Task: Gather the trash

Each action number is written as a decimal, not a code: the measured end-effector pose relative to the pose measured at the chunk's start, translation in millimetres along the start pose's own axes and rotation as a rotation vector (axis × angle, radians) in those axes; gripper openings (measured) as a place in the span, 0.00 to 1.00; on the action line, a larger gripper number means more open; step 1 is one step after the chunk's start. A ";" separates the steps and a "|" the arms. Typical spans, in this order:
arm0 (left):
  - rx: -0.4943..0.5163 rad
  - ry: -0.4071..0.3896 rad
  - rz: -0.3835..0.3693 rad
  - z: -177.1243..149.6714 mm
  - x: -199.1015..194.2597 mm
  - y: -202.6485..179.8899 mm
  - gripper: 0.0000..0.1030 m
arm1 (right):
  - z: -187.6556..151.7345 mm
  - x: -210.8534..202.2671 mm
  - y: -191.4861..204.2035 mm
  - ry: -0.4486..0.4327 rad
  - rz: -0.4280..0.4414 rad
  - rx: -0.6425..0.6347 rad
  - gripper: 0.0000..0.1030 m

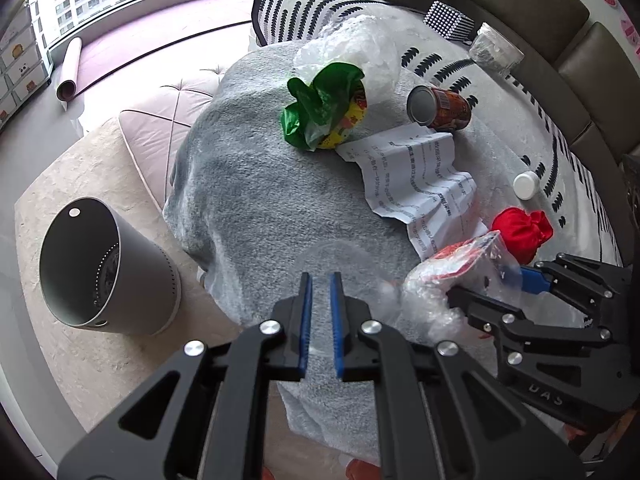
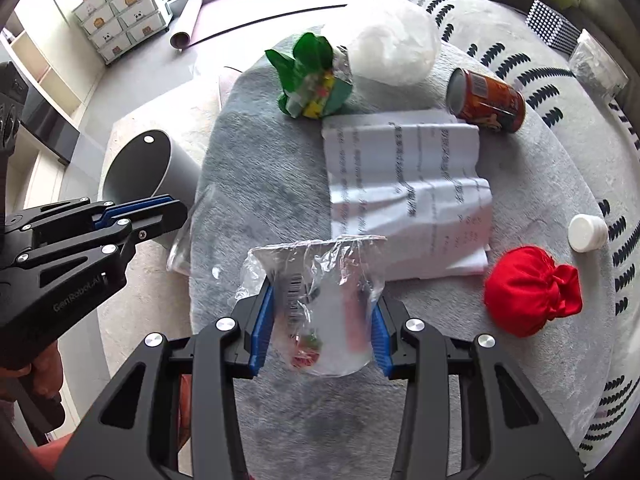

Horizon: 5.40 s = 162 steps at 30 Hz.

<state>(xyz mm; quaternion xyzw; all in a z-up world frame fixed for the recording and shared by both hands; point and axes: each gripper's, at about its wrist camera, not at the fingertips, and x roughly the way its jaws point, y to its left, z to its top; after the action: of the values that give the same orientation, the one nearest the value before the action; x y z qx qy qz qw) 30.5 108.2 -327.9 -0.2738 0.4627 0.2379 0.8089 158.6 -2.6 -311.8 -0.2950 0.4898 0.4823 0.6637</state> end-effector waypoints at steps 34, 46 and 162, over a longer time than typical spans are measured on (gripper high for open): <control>0.009 0.099 -0.150 -1.9 26.3 1.6 0.23 | 5.3 4.7 0.2 0.027 -0.021 0.041 0.39; 0.014 0.046 -0.216 0.6 8.8 -11.6 0.04 | 10.6 -0.3 0.1 0.022 -0.032 0.035 0.39; 0.372 0.054 -0.162 45.9 0.5 -132.8 0.51 | -31.5 -87.9 -143.5 -0.164 -0.247 0.468 0.66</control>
<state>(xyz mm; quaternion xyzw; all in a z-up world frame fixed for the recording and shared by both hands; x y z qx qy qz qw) 143.8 40.9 -279.4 -0.1622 0.4967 0.0747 0.8493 275.7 -112.5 -252.2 -0.1511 0.4927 0.2937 0.8051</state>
